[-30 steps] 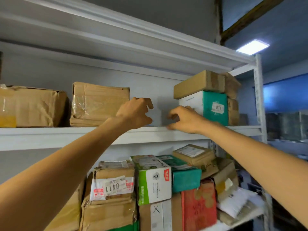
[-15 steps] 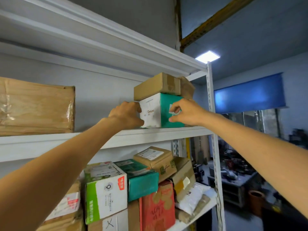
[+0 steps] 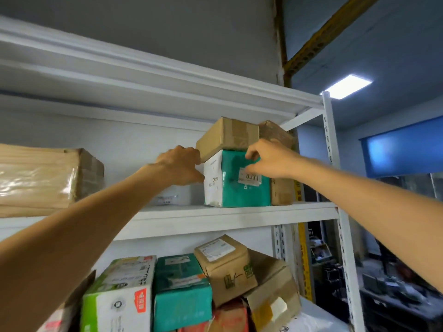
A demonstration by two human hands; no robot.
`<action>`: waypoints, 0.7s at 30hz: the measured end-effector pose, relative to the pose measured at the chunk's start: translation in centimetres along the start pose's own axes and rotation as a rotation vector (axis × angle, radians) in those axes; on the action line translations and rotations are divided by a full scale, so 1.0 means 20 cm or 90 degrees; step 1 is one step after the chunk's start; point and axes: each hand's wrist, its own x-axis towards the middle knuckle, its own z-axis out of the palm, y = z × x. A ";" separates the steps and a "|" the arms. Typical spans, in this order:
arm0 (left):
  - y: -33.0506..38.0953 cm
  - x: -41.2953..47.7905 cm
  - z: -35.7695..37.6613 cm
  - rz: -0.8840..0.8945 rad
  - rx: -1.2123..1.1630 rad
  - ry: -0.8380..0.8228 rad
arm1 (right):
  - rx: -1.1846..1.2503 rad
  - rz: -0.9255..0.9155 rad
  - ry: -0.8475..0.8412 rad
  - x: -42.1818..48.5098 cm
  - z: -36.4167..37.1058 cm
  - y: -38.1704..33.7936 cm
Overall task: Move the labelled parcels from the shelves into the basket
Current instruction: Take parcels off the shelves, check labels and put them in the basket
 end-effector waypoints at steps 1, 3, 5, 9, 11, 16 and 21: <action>0.01 0.00 0.00 -0.006 0.007 0.003 | 0.004 -0.009 -0.001 0.01 -0.01 0.02; 0.02 0.01 -0.01 -0.023 0.020 0.004 | 0.010 -0.017 -0.004 0.02 -0.01 0.05; 0.02 0.00 -0.02 -0.040 0.041 -0.005 | 0.008 -0.021 -0.013 0.02 0.00 0.08; 0.04 -0.04 -0.03 -0.048 0.065 -0.028 | 0.025 -0.017 -0.030 -0.02 0.01 0.10; 0.05 -0.08 -0.02 -0.049 0.071 -0.037 | 0.036 -0.015 -0.036 -0.05 0.02 0.10; 0.06 -0.13 -0.03 -0.044 0.066 -0.075 | 0.030 -0.011 -0.082 -0.08 0.03 0.11; 0.13 -0.13 -0.03 -0.039 0.060 -0.112 | 0.041 -0.019 -0.085 -0.06 0.01 0.13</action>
